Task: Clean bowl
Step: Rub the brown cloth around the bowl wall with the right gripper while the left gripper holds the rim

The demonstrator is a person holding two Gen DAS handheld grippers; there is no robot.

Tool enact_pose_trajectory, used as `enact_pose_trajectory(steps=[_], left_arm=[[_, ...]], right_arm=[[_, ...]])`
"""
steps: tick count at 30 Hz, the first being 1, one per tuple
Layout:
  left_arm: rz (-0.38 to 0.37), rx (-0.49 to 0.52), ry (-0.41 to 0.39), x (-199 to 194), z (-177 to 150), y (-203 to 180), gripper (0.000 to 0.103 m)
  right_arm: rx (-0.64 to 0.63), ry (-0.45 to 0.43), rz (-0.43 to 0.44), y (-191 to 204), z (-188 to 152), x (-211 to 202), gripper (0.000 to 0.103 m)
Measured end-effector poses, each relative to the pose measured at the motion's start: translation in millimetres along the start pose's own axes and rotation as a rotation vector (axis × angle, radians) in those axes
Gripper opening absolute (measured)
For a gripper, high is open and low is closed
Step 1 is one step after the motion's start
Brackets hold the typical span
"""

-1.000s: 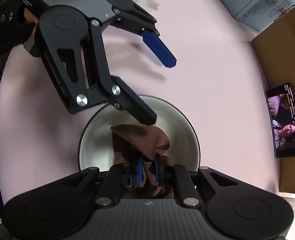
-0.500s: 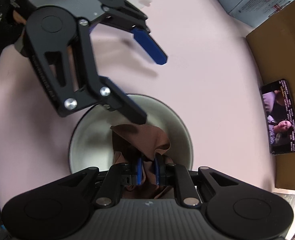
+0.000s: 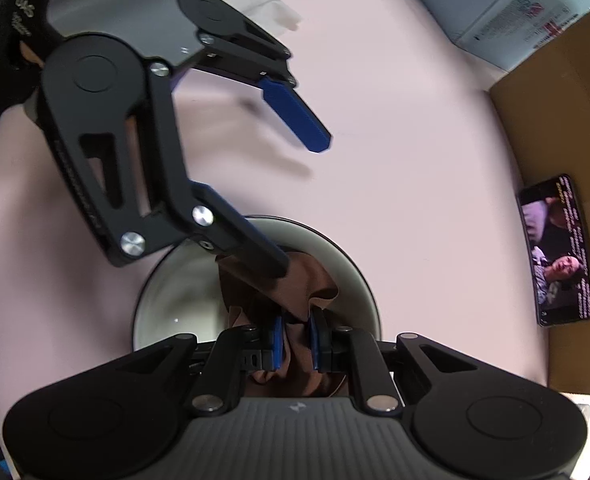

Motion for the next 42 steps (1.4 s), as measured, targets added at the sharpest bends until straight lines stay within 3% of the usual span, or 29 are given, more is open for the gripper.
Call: enact_pose_trajectory(steps=[6, 18, 30, 36, 42], left_arm=[[0.002, 0.003, -0.003, -1, -2, -1, 0.090], [0.001, 0.001, -0.004, -4, -2, -3, 0.090], [0.001, 0.003, -0.004, -7, -4, -7, 0.090], [0.000, 0.004, -0.003, -7, -4, -7, 0.090], [-0.001, 0.003, -0.002, -7, -4, -8, 0.090]], right_arm=[[0.003, 0.026, 0.008, 2, -6, -2, 0.015], [-0.008, -0.024, 0.025, 3, -2, -2, 0.015], [-0.001, 0.035, 0.016, 8, -8, -4, 0.015], [-0.023, 0.010, 0.047, 13, 0, -2, 0.015], [-0.028, -0.008, 0.011, 9, 5, 2, 0.015]])
Point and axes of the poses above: each gripper's, at about its wrist camera, not at the fingertips, and x roughly the way its jaws point, y to its left, z to its top, the point moved 3 cm from there along x, roughly the way its jaws point, and after that the axes turned 1 degree about z, right-handed, at the moved point
